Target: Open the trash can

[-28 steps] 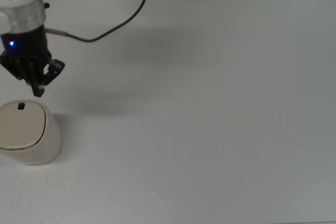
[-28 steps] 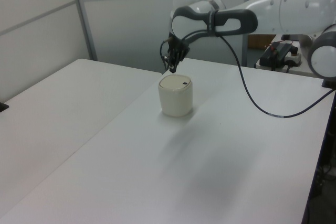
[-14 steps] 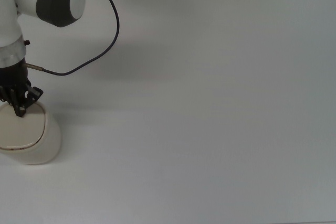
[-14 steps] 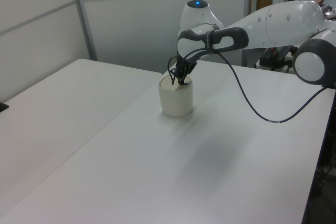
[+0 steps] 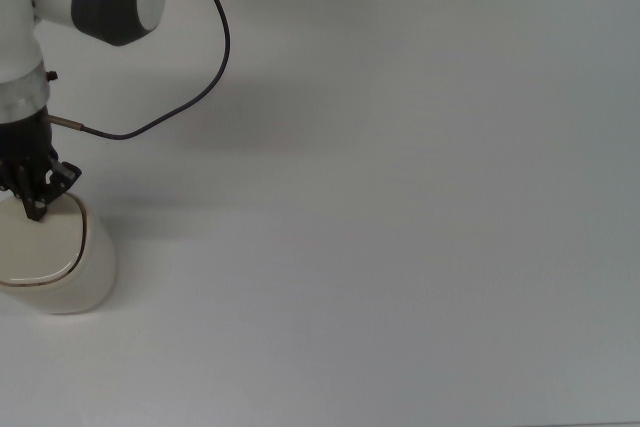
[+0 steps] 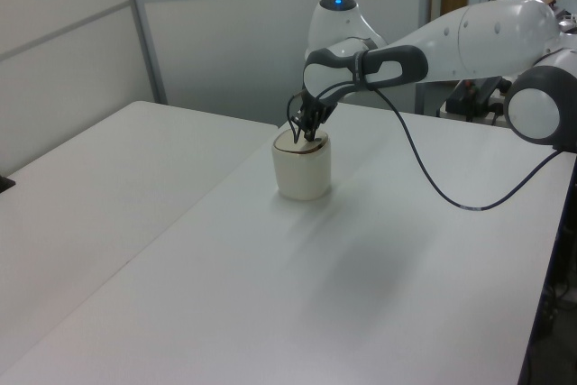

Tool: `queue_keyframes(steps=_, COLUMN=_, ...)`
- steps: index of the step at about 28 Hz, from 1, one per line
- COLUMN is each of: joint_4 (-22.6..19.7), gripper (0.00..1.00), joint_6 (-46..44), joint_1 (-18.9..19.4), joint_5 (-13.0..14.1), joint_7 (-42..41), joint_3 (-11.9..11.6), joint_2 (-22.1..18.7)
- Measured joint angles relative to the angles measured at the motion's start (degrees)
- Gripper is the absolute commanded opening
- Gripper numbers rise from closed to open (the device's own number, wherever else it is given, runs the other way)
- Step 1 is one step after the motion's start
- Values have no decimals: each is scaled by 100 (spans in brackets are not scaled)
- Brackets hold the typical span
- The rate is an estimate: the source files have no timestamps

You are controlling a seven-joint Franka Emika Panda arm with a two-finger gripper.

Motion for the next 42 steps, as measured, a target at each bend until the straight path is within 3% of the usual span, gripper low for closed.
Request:
queue_keyframes(steps=7, joint_4=6, gripper=0, joint_6=-159, joint_1=5, joint_5=173, joint_7=1, joint_3=35, joint_2=-319)
queue_keyframes(steps=9, joint_4=6, gripper=5, joint_6=-361, joint_1=12, joint_5=174, joint_7=1, joint_3=58, joint_2=-427)
queue_keyframes(steps=15, joint_4=9, gripper=7, joint_6=-1229, joint_1=81, joint_5=207, joint_7=1, joint_3=100, joint_2=-835)
queue_keyframes(steps=22, joint_4=9, gripper=8, joint_6=-2047, joint_1=92, joint_5=241, joint_7=1, joint_3=475, joint_2=-1294)
queue_keyframes(steps=32, joint_4=7, gripper=8, joint_6=-2902, joint_1=108, joint_5=242, joint_7=1, joint_3=1009, joint_2=-1630)
queue_keyframes(steps=34, joint_4=7, gripper=20, joint_6=-3059, joint_1=111, joint_5=241, joint_7=0, joint_3=1104, joint_2=-1674)
queue_keyframes(steps=35, joint_4=7, gripper=32, joint_6=-3110, joint_1=112, joint_5=241, joint_7=0, joint_3=1135, joint_2=-1689)
queue_keyframes(steps=36, joint_4=7, gripper=51, joint_6=-3158, joint_1=114, joint_5=241, joint_7=0, joint_3=1161, joint_2=-1704)
queue_keyframes(steps=38, joint_4=7, gripper=100, joint_6=-3232, joint_1=118, joint_5=241, joint_7=0, joint_3=1197, joint_2=-1729)
queue_keyframes(steps=42, joint_4=6, gripper=100, joint_6=-3305, joint_1=126, joint_5=241, joint_7=0, joint_3=1225, joint_2=-1756)
